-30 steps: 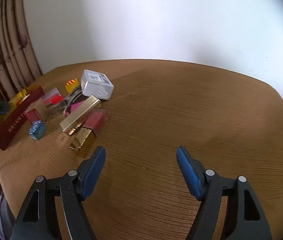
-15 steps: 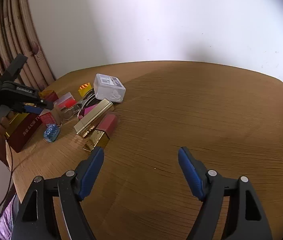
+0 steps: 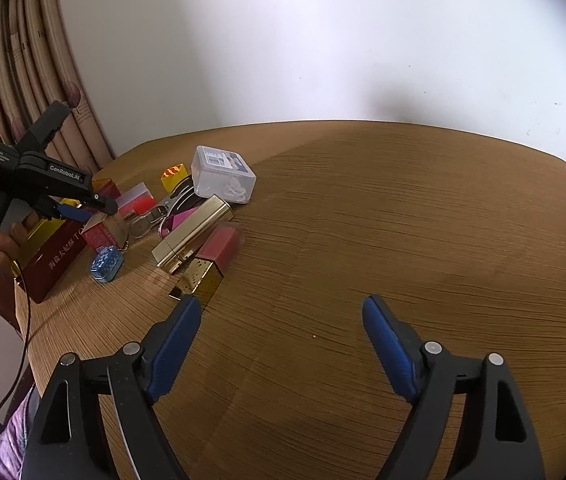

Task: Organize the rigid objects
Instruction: 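Grasp the red-and-white printed box with the left gripper, then place the printed box in the tin with the left gripper while the right gripper grasps the blue tin, then carry the blue patterned tin into the box with the right gripper and release, then grasp the gold lipstick upright with the right gripper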

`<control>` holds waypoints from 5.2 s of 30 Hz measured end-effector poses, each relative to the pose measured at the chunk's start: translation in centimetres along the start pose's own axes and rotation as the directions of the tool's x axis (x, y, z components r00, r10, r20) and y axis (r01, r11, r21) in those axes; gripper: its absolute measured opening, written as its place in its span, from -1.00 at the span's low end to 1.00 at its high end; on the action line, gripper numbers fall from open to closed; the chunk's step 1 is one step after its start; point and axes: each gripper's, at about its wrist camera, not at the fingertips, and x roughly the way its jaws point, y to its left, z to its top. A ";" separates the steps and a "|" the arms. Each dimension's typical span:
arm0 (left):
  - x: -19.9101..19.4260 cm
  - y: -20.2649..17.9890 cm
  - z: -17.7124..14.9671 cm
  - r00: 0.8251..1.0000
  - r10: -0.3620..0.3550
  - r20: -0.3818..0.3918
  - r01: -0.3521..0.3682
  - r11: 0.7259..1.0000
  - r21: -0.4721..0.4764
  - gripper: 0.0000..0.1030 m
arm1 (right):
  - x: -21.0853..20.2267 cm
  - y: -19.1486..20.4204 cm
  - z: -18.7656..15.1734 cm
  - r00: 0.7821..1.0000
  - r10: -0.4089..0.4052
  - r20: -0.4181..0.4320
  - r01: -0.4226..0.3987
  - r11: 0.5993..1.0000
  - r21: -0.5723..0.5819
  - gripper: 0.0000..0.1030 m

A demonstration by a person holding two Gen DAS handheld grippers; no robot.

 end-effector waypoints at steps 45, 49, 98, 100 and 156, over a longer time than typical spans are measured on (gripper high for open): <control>-13.1 14.4 -9.2 0.943 -0.192 0.273 0.243 0.956 -0.166 -0.14 | 11.5 18.5 3.6 0.955 0.080 -0.286 -0.116 0.987 -0.111 0.05; -13.0 15.6 -9.0 0.943 -0.187 0.274 0.241 0.954 -0.179 -0.14 | 11.6 19.0 3.4 0.954 0.058 -0.294 -0.103 0.985 -0.139 -0.40; -16.7 21.8 -16.0 0.931 0.081 0.357 0.047 0.941 -0.334 0.01 | 7.1 20.3 4.2 0.974 0.111 -0.197 -0.149 0.971 -0.188 -0.42; -16.7 22.6 -17.3 0.930 0.095 0.355 0.034 0.939 -0.341 0.01 | 6.1 21.6 5.5 0.974 0.134 -0.181 -0.171 0.964 -0.202 -0.42; -15.2 19.9 -18.6 0.914 0.177 0.364 -0.113 0.975 -0.191 0.01 | -0.2 16.2 4.3 0.994 -0.048 -0.097 0.031 0.984 -0.173 0.39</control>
